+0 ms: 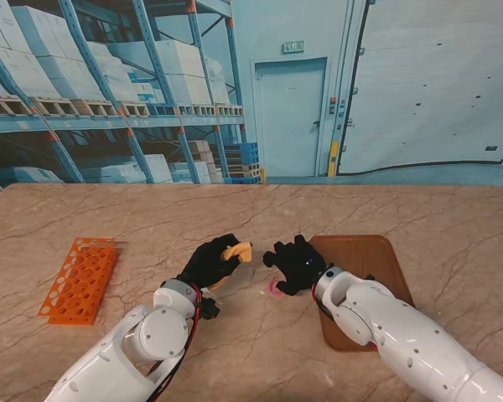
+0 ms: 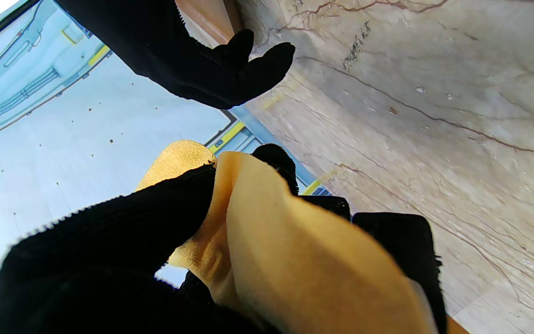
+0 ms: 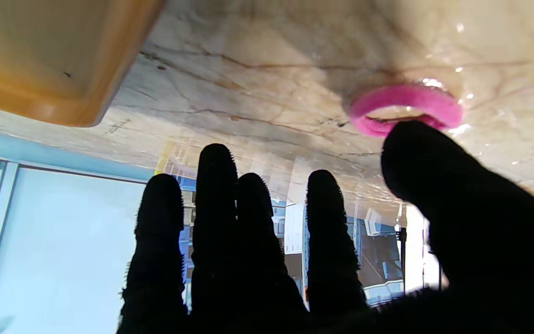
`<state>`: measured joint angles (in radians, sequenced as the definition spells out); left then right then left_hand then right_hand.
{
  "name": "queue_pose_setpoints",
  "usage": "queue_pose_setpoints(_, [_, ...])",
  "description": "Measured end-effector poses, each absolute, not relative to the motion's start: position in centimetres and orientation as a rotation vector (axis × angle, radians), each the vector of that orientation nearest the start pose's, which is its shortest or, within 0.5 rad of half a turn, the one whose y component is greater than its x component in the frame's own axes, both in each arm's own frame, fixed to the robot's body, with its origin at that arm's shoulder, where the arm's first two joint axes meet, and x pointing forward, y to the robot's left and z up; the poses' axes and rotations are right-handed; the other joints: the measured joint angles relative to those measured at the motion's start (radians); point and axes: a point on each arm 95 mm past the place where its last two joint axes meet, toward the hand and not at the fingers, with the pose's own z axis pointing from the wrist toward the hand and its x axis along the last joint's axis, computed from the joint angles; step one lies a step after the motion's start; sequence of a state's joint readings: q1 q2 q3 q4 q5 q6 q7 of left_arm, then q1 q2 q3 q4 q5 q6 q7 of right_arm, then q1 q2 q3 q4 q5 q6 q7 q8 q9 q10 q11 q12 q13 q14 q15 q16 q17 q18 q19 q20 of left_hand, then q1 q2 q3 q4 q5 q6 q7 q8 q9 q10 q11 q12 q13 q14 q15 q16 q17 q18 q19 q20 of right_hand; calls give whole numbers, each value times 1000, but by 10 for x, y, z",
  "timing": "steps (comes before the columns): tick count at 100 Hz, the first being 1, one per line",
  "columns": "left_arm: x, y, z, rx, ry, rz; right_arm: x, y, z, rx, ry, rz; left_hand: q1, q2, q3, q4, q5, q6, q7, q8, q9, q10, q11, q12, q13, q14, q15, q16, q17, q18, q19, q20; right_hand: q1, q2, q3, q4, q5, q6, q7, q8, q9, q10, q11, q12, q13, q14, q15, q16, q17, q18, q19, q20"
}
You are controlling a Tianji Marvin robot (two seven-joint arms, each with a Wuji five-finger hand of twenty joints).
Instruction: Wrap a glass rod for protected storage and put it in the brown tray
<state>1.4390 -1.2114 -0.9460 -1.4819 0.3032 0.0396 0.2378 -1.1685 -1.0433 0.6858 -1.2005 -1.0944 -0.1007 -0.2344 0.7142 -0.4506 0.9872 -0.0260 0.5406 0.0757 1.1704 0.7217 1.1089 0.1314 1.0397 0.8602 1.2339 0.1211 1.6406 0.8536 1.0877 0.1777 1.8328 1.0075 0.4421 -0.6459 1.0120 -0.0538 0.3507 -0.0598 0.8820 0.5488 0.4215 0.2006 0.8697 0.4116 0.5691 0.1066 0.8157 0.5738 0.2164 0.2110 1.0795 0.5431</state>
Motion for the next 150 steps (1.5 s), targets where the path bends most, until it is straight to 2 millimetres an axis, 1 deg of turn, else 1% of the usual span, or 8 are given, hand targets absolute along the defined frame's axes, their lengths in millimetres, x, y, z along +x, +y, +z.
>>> queue_pose_setpoints(69, [405, -93, -347, -1856, 1025, -1959, 429, 50, -390, 661, 1936, 1388, 11, 0, -12, 1, -1, 8, 0, -10, 0, 0, 0, 4, 0, 0, 0, 0, 0, 0, 0, 0, -26, 19, 2, 16, 2, 0, 11, -10, -30, 12, 14, 0, -10, -4, 15, -11, 0, -10, 13, -24])
queue_pose_setpoints(79, [405, -93, -347, -1856, 1025, -1959, 427, 48, -391, 648, 1929, 1400, 11, 0, -13, 1, -1, 8, 0, -11, 0, 0, 0, 4, 0, 0, 0, 0, 0, 0, 0, 0, -26, 8, -17, 106, 2, 0, 26, -9, -31, 12, 14, 0, -10, -7, 15, -11, 0, -10, 15, -31])
queue_pose_setpoints(94, [405, -93, -347, -1855, 1024, -1959, 422, 46, -391, 632, 1932, 1408, 11, 0, -22, 2, -1, 8, 0, -11, 0, 0, 0, 4, 0, 0, 0, 0, 0, 0, 0, 0, -35, -32, -10, 299, 2, 0, 37, 0, -41, 12, 21, 0, -10, -12, 15, -12, -4, -10, 15, -36])
queue_pose_setpoints(95, [405, -93, -347, -1855, 1024, -1960, 422, 46, -391, 631, 1933, 1408, 11, 0, -23, 2, -1, 8, 0, -11, 0, 0, 0, 4, 0, 0, 0, 0, 0, 0, 0, 0, -35, -32, -10, 327, 2, 0, 39, 0, -41, 12, 21, 0, -10, -12, 15, -12, -7, -10, 15, -36])
queue_pose_setpoints(105, [406, -93, -347, -1855, 1021, -1960, 419, 45, -393, 626, 1940, 1411, 21, 0, -26, 3, -1, 8, 0, -11, 0, 0, 0, 4, 0, 0, 0, 0, 0, 0, 0, 0, -35, -32, -10, 432, 2, -5, 46, 1, -41, 12, 21, 0, -10, -12, 15, -18, -12, -10, 15, -36])
queue_pose_setpoints(116, [406, -92, -347, -1854, 1019, -1961, 417, 45, -393, 627, 1943, 1415, 22, 0, -27, 3, -1, 8, 0, -11, 0, 0, 0, 4, 0, 0, 0, 0, 0, 0, 0, 0, -46, -32, -8, 439, 2, -6, 46, 1, -42, 11, 21, 0, -10, -14, 15, -23, -13, -10, 15, -37])
queue_pose_setpoints(119, [406, -92, -347, -1854, 1019, -1962, 417, 45, -393, 627, 1941, 1416, 22, 0, -27, 3, -1, 8, 0, -11, 0, 0, 0, 4, 0, 0, 0, 0, 0, 0, 0, 0, -66, -32, -9, 460, 1, -7, 46, 1, -42, 11, 21, 0, -10, -15, 15, -23, -13, -10, 15, -37])
queue_pose_setpoints(150, [406, -91, -346, -1852, 1019, -1962, 414, 41, -385, 613, 1879, 1439, 32, 0, -37, 3, -1, 8, 0, -11, 0, 0, 0, 4, 0, 0, 1, 0, 0, 0, 1, 0, -96, -22, -31, 456, -10, -15, 47, 1, -43, 11, 21, 0, -10, -17, 13, -23, -14, -10, 15, -37])
